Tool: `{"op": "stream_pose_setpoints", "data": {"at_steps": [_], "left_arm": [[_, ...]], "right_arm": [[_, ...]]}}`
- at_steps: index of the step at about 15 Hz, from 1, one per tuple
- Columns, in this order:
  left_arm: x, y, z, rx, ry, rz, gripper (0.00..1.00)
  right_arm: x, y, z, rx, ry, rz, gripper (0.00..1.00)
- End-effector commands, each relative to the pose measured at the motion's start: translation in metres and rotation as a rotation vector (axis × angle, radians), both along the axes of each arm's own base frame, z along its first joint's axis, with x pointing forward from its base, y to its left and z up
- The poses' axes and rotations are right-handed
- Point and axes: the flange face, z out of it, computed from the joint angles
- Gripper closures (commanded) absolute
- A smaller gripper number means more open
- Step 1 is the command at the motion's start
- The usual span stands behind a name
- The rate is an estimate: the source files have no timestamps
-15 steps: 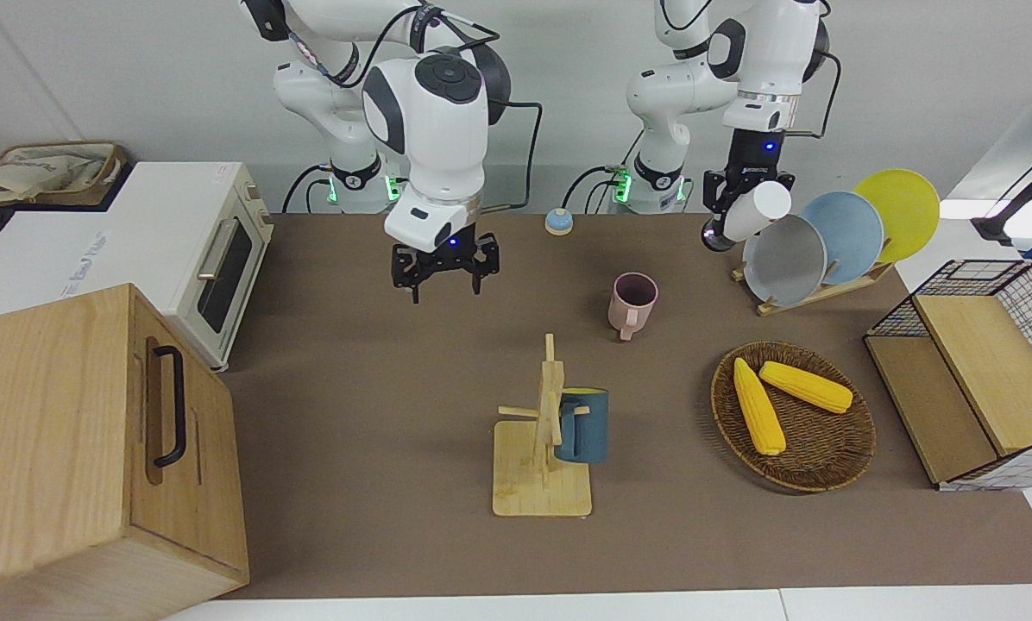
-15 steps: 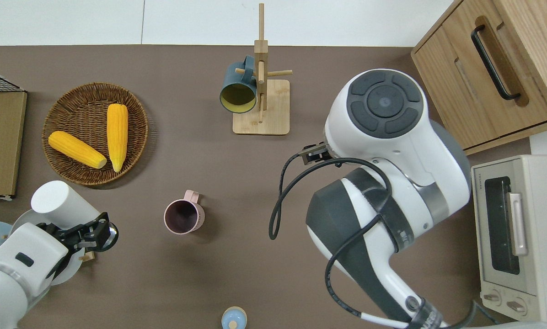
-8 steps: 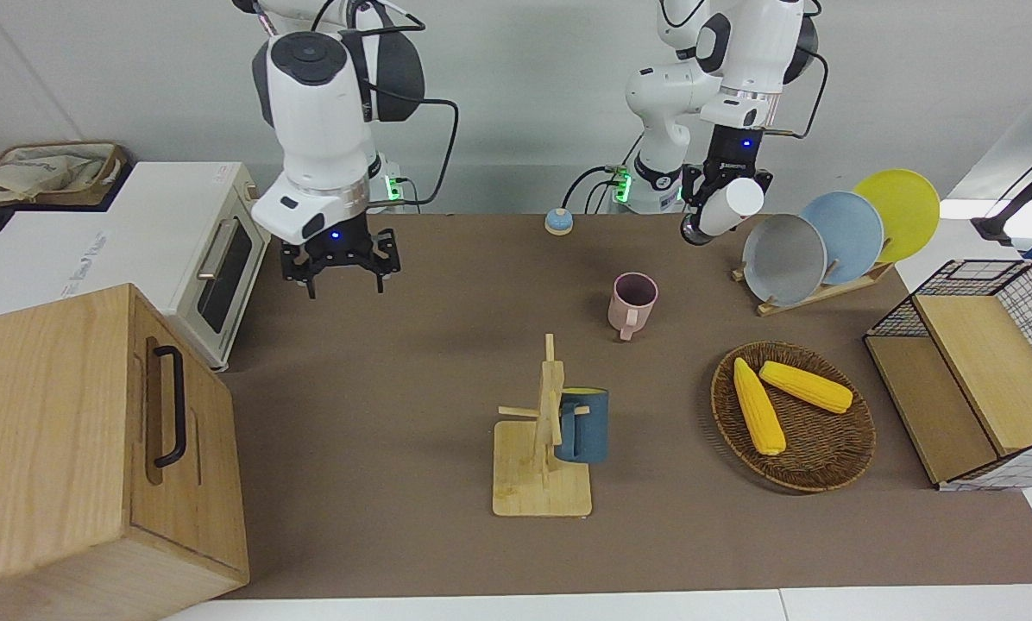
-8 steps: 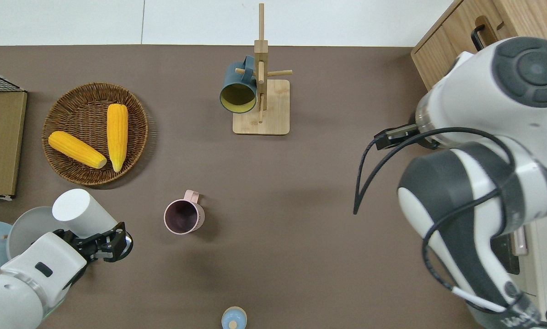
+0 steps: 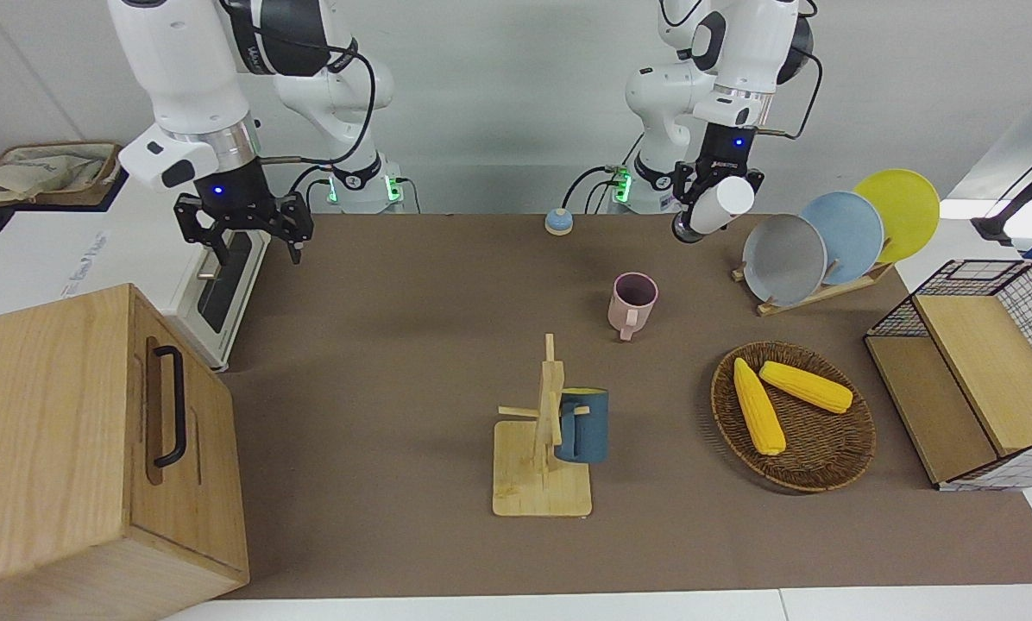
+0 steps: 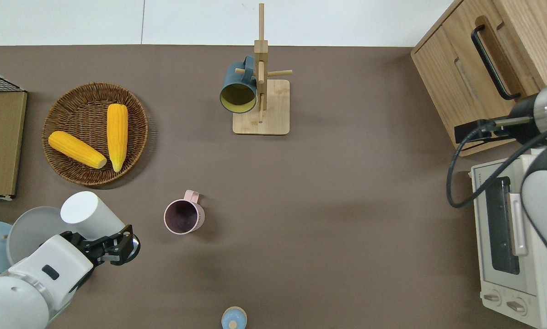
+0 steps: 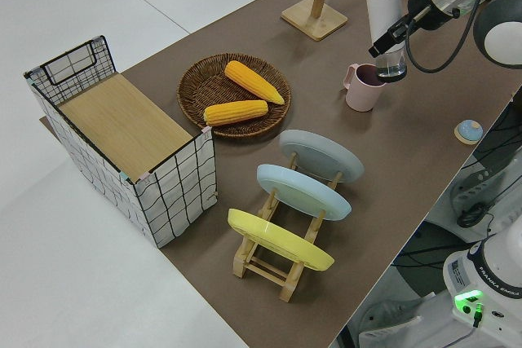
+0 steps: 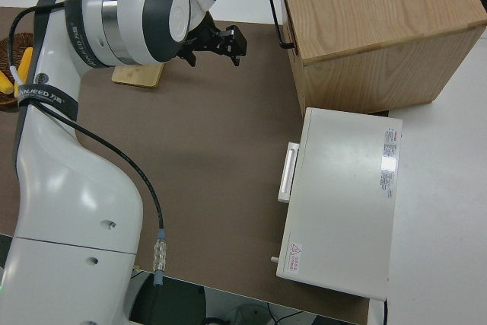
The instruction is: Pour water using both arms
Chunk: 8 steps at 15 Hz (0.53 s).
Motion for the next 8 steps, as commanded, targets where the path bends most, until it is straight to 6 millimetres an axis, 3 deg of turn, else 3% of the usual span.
{"op": "stream_pose_setpoints", "data": {"at_steps": [1, 8], "left_arm": [[-0.01, -0.005, 0.009, -0.02, -0.024, -0.026, 1.0], [-0.012, -0.02, -0.008, -0.035, 0.023, -0.057, 1.0]], "right_arm": [[-0.013, -0.015, 0.007, 0.033, -0.011, -0.018, 0.017], [-0.015, -0.017, 0.011, 0.046, 0.004, -0.028, 0.017]]}}
